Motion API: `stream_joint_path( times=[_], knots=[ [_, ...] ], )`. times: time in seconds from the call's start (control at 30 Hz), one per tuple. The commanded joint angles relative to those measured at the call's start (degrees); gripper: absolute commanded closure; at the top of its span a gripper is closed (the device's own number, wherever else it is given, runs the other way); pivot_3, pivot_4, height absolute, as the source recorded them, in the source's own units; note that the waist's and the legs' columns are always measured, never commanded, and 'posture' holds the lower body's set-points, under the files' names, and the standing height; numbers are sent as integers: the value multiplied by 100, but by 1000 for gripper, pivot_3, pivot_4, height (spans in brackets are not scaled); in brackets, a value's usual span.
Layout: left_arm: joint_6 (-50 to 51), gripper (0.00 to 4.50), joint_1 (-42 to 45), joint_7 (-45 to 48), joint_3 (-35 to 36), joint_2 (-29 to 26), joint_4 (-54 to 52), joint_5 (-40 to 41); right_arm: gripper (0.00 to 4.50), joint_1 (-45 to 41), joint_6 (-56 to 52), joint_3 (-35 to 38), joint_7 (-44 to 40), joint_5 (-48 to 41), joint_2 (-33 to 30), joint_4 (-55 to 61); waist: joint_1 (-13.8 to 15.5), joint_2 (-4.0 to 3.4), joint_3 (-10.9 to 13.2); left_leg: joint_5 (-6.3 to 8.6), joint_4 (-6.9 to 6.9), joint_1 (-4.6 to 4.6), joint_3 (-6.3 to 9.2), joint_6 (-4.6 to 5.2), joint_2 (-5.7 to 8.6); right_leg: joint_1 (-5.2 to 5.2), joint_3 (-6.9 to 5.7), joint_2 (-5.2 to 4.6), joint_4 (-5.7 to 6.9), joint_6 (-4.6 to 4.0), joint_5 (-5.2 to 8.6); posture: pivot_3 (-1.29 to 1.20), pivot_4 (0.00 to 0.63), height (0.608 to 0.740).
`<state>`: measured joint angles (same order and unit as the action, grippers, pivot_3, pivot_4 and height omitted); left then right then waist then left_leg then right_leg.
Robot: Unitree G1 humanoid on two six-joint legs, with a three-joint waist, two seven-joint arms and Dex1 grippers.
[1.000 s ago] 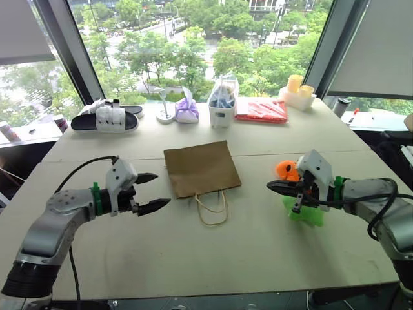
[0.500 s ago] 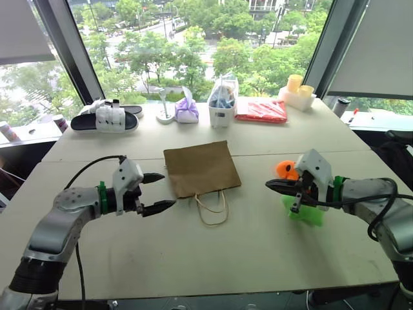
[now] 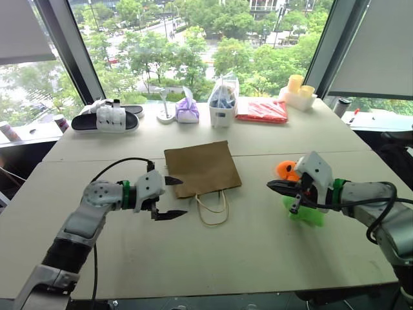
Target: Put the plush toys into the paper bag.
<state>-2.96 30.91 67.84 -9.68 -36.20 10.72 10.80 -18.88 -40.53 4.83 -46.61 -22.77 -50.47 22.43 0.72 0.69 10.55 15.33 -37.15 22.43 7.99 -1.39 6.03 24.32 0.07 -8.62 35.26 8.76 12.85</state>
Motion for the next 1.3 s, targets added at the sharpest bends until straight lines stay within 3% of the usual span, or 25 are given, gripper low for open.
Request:
stream_joint_path(
  times=[0.03, 0.3, 0.4, 0.63, 0.8, 1.1, 1.3],
  knots=[
    [-564, 27, 316, 118, -179, 180, 382, -242, 4500, 38, 57, 190, 71, -13, -35, 261, -4, 0, 0, 0, 0, 1, -2, 0, 1, 0, -1, 0, 0, 0, 0, 0, 150, 740],
    [-1020, 27, 743, 127, -317, 611, 1029, -428, 4500, 211, -42, 328, 246, -46, -37, 449, -2, 1, 0, -1, -4, 1, -2, 0, 1, 0, -1, 0, 1, 1, -1, 0, 150, 740],
    [-992, 926, 796, 164, -258, 672, 1019, -352, 4500, 277, -68, 357, 296, -49, -46, 489, -5, 1, 0, 0, -6, 1, -1, 1, 1, -1, -1, 0, 2, 1, -1, 0, 150, 740],
    [-658, 4429, 724, 368, -202, 748, 786, -102, 4500, 516, -141, 506, 385, -41, -84, 584, -8, 1, 0, -1, -8, 1, -1, 1, 1, 0, -1, 1, 6, 2, -1, 0, 150, 740],
    [-97, 4429, 815, 376, -100, 834, 588, 178, 4500, 622, -433, 886, 613, -127, -34, 642, -7, 1, 0, -1, -10, 1, 0, 1, 2, -1, -1, 1, 10, 2, -1, 0, 150, 740],
    [255, 4500, 1289, 236, 180, 950, 815, 396, 69, 927, -1032, 1243, 754, -346, -156, 900, -9, 1, 0, -1, -14, 0, 0, 1, 2, -1, -1, 1, 16, 2, -1, 0, 150, 740],
    [283, 4500, 1383, 195, 257, 976, 888, 442, 69, 822, -1042, 1070, 893, -401, 37, 983, -20, 1, 0, -1, -15, 0, -1, 1, 2, -1, -1, 1, 17, 3, -1, 0, 150, 740]
  ],
)
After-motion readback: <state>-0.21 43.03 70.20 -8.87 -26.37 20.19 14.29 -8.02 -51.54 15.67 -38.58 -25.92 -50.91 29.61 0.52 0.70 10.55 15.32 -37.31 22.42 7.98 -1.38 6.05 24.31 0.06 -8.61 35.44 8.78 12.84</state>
